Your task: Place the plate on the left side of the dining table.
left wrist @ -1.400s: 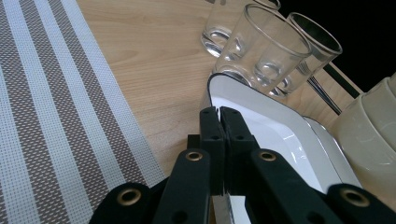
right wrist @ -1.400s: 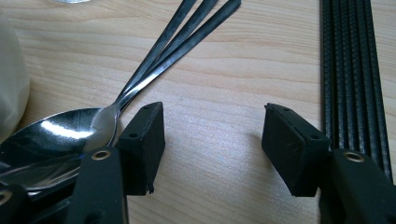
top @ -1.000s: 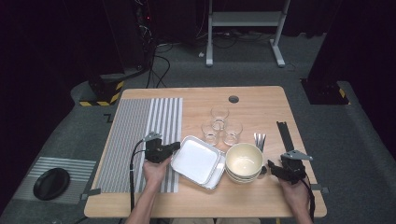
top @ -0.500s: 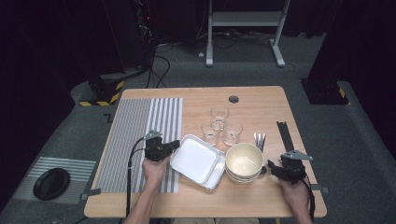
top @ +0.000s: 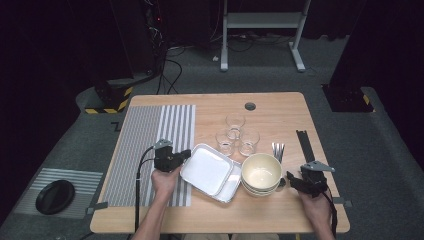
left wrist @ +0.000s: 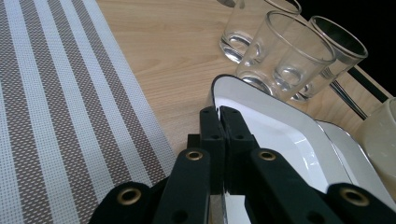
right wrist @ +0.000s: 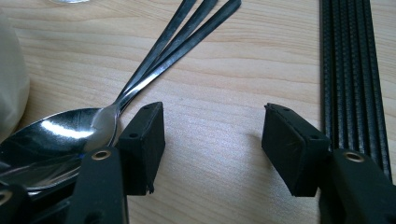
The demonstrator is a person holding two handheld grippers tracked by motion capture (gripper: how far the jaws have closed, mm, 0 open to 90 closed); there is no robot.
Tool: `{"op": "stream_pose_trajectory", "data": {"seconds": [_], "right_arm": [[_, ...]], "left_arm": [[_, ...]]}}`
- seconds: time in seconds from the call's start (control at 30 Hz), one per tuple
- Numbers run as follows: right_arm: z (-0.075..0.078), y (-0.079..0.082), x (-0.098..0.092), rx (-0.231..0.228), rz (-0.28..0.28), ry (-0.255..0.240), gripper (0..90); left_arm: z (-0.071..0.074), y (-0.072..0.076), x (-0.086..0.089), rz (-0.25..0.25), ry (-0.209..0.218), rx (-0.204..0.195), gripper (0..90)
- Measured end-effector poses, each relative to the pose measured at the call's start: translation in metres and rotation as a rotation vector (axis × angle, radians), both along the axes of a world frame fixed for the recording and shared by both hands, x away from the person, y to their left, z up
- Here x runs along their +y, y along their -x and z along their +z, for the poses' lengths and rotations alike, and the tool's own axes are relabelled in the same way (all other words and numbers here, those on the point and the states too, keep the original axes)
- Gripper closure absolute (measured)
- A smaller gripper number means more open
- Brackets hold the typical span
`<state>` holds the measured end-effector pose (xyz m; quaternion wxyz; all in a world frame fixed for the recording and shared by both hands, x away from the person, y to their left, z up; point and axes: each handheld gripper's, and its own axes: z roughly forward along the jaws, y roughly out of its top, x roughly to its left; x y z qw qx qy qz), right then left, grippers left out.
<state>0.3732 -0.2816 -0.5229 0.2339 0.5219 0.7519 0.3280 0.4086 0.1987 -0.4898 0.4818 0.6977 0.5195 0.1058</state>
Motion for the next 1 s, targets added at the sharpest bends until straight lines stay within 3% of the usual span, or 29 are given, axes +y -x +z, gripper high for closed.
{"op": "stream_pose_trajectory", "data": {"seconds": [0.53,1.0], "right_arm": [[0.0,0.0,0.0,0.0,0.0,0.0,39.2],[0.0,-0.0001,-0.0001,0.001,-0.001,-0.001,39.2]], "left_arm": [[-0.0028,0.001,0.0007,0.013,-0.013,0.006,88.8],[-0.0022,0.0032,-0.0016,0.01,-0.041,-0.011,88.4]]}}
